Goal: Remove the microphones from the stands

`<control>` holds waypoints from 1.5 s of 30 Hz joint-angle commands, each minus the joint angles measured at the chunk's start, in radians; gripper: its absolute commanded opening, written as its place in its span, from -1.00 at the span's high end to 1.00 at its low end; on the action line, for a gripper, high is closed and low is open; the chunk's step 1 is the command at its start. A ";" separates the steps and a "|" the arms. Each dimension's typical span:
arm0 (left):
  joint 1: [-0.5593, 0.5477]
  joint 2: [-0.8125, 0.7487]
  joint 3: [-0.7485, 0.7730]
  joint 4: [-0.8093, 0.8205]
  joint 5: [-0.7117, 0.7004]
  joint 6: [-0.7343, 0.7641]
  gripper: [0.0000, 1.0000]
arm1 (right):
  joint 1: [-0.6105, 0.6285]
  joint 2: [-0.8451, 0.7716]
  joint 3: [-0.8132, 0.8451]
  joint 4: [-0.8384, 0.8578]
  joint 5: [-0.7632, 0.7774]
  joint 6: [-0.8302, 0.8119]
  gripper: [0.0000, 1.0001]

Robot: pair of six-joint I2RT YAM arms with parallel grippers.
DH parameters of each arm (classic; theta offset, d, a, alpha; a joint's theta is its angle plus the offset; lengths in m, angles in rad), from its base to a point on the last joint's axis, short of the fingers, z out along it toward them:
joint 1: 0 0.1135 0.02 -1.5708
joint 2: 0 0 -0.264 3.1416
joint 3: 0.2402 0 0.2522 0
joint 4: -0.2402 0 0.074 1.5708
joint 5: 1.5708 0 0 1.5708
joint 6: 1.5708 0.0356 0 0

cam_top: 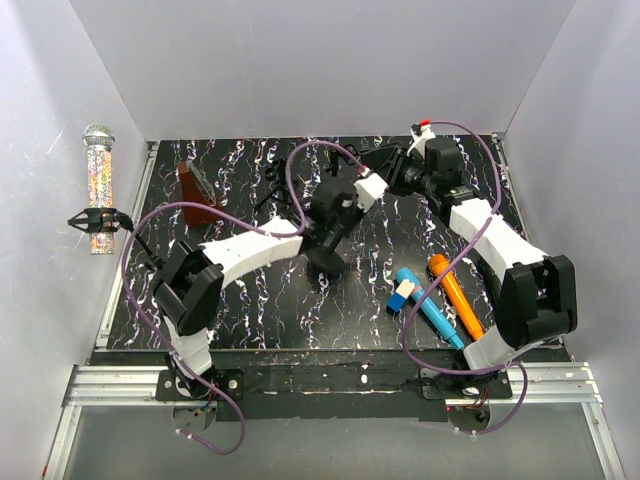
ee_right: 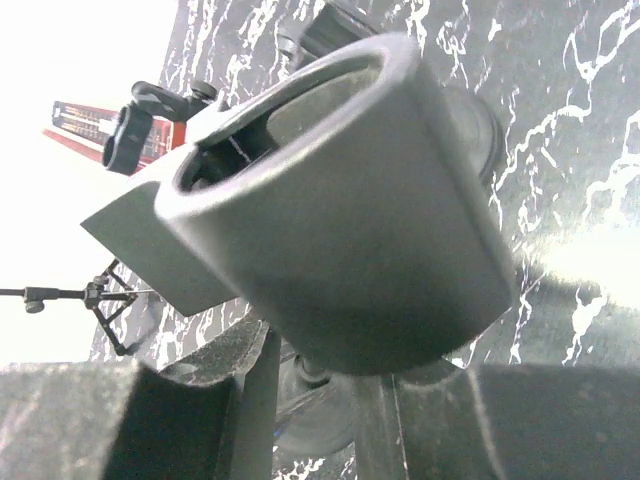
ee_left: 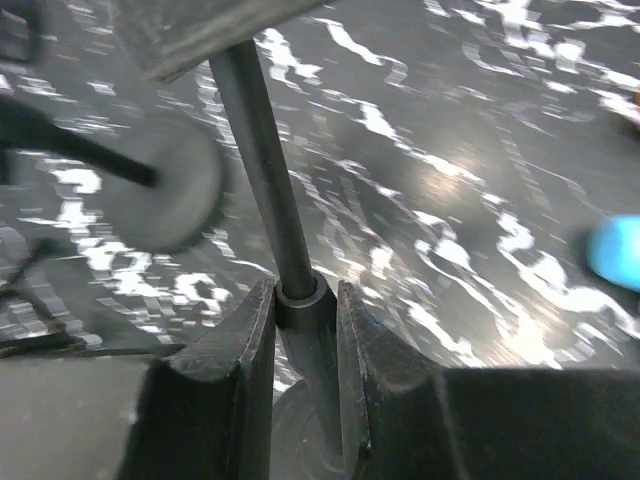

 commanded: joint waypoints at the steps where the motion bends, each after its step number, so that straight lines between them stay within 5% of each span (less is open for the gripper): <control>1: -0.058 0.023 -0.017 0.226 -0.604 0.228 1.00 | 0.028 -0.008 0.096 0.010 -0.050 -0.048 0.97; 5: -0.031 0.050 0.044 -0.055 -0.269 0.088 1.00 | 0.030 0.006 0.094 0.010 -0.050 -0.048 0.97; 6: -0.014 0.051 0.061 -0.105 -0.131 0.062 0.87 | 0.028 0.006 0.093 0.010 -0.050 -0.048 0.97; 8: 0.041 0.054 0.085 -0.178 0.092 -0.010 0.16 | 0.028 0.003 0.084 0.010 -0.050 -0.048 0.97; 9: 0.076 0.053 0.090 -0.187 0.198 -0.053 -0.05 | 0.030 0.002 0.077 0.010 -0.050 -0.048 0.97; 10: 0.108 0.050 0.089 -0.186 0.305 -0.093 -0.18 | 0.028 -0.003 0.069 -0.162 0.081 0.062 0.97; 14: 0.244 0.063 0.076 -0.189 0.833 -0.088 -0.24 | 0.028 -0.012 0.026 -0.082 -0.010 0.031 0.97; 17: 0.268 0.088 0.092 -0.206 0.935 -0.076 -0.21 | 0.030 -0.017 0.008 -0.042 -0.077 0.022 0.97; 26: 0.262 0.145 0.130 -0.137 0.982 -0.105 0.24 | 0.031 -0.017 0.008 -0.025 -0.110 0.011 0.97; 31: 0.213 0.140 0.177 -0.173 0.869 -0.040 1.00 | 0.031 -0.011 0.017 -0.030 -0.088 0.028 0.97; 33: 0.167 0.107 0.174 -0.175 0.614 -0.038 1.00 | 0.031 -0.009 0.029 -0.064 -0.043 0.053 0.97; 36: 0.010 0.047 0.127 -0.088 -0.354 -0.044 1.00 | 0.033 -0.009 0.046 -0.117 0.030 0.090 0.97; 37: -0.052 0.044 0.089 0.004 -0.600 -0.009 1.00 | 0.036 -0.008 0.050 -0.130 0.045 0.099 0.97; 38: -0.077 0.054 0.087 0.039 -0.701 0.014 1.00 | 0.038 -0.006 0.057 -0.140 0.060 0.108 0.97; 43: -0.072 0.093 0.122 -0.087 -0.457 -0.059 1.00 | 0.041 0.009 0.066 -0.151 0.085 0.111 0.97; 45: -0.055 0.082 0.110 -0.115 -0.305 -0.058 0.35 | 0.041 0.009 0.069 -0.150 0.082 0.100 0.97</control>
